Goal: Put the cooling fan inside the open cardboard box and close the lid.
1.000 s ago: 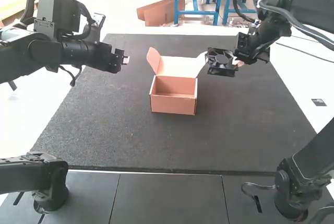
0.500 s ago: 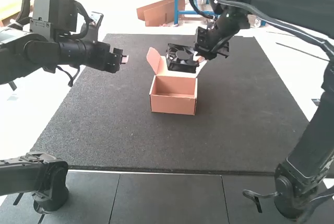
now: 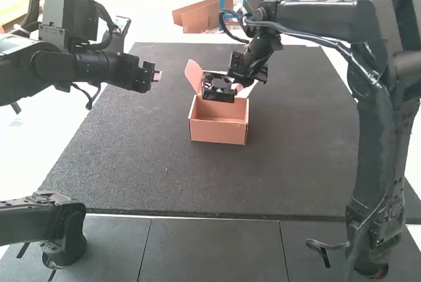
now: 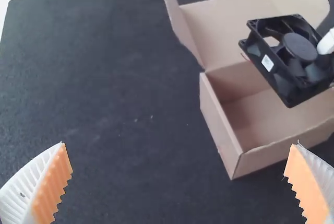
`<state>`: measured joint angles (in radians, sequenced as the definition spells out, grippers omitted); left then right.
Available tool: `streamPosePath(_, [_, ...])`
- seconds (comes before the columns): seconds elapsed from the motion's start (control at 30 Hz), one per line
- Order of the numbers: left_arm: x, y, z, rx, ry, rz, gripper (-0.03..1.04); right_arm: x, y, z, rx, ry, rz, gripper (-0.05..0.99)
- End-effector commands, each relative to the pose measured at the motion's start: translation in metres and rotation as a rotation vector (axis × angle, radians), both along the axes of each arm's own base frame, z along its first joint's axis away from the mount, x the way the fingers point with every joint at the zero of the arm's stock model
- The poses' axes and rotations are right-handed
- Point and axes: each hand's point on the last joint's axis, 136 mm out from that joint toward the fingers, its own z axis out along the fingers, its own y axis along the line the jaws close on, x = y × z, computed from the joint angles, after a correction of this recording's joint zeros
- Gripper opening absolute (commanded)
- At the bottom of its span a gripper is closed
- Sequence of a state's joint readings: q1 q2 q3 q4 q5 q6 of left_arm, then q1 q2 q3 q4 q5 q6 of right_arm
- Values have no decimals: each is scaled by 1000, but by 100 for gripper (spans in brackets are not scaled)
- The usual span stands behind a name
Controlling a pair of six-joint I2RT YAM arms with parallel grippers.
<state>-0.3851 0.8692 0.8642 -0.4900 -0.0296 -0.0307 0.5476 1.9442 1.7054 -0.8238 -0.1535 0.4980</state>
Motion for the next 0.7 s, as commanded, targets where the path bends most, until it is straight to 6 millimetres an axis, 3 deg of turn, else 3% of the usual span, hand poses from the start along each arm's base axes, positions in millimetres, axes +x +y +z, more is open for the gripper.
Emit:
streamPosePath(0.0, [-1, 1, 18, -22, -45, 5, 96, 11, 11, 14, 26, -43, 5, -1])
streamPosePath(0.47, [2, 1, 29, -33, -69, 8, 96, 9, 0, -55, -95, 76, 26, -1])
streamPosePath(0.67, [3, 1, 34, -38, -84, 9, 96, 6, 0, -68, -114, 98, 36, -1])
